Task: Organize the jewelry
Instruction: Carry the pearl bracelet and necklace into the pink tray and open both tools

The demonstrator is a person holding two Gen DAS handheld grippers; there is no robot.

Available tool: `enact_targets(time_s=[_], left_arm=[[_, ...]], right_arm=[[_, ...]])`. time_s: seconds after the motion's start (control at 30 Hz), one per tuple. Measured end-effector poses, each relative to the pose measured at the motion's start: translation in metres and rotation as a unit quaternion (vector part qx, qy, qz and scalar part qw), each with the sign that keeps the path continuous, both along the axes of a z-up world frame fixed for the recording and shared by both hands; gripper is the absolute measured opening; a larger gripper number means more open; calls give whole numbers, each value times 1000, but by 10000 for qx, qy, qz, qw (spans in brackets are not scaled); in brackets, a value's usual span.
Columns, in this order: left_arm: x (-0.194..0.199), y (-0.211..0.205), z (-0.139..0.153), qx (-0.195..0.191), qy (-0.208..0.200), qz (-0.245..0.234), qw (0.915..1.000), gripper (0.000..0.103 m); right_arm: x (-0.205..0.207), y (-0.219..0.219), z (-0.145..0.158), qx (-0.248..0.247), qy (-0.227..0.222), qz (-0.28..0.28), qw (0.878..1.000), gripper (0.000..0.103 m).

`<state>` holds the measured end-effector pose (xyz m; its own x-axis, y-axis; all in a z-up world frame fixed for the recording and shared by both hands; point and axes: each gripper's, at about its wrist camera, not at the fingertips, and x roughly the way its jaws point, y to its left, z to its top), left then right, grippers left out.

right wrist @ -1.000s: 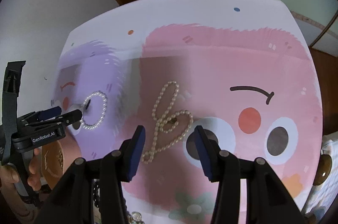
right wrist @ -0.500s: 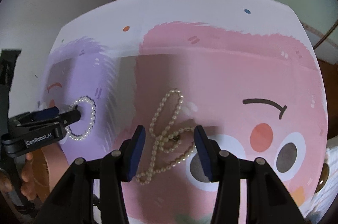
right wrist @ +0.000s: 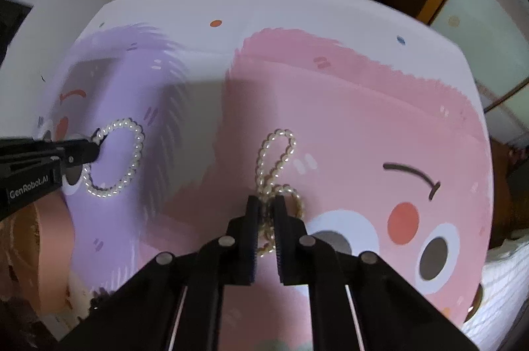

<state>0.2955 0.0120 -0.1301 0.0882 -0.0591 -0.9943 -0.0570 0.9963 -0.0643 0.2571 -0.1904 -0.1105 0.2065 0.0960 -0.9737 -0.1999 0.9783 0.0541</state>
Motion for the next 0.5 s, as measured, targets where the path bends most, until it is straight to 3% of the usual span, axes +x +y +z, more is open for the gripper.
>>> enact_targets(time_s=[0.17, 0.3, 0.5], left_arm=[[-18, 6, 15, -229, -140, 136, 9995, 5], [-40, 13, 45, -450, -417, 166, 9980, 5], [-72, 18, 102, -560, -850, 232, 9945, 5]], right_arm=[[-5, -16, 18, 703, 73, -228, 9972, 4], [-13, -31, 46, 1184, -52, -355, 9923, 4], [-38, -24, 99, 1473, -418, -205, 9880, 4]])
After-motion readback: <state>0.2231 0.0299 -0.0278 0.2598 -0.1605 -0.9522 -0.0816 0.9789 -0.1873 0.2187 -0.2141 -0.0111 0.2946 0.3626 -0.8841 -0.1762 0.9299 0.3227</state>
